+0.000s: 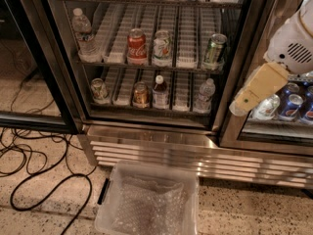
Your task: Pick pepsi can from top shelf of fridge
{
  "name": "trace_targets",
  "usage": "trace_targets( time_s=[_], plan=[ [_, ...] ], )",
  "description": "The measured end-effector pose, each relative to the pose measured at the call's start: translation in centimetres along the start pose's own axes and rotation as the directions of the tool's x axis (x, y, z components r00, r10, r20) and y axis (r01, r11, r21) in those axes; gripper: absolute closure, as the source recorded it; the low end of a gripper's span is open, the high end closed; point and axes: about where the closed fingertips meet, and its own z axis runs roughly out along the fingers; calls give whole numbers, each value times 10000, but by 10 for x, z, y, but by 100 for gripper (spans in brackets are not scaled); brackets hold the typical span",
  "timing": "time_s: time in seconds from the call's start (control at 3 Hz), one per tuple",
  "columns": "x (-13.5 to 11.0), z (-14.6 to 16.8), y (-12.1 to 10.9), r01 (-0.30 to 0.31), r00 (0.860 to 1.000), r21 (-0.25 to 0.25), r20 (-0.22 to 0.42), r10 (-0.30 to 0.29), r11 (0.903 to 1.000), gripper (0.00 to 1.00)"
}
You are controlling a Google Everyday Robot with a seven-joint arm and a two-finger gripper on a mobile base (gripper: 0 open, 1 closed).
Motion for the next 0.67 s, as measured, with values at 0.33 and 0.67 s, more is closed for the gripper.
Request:
trace_targets(
  time_s=[0.33, 0.67],
  plan=[
    [0, 0, 0, -1, 10000, 0, 1, 1, 10000, 0],
    [-12, 7, -2, -803, 9947, 206, 666, 787, 9966, 0]
  ],
)
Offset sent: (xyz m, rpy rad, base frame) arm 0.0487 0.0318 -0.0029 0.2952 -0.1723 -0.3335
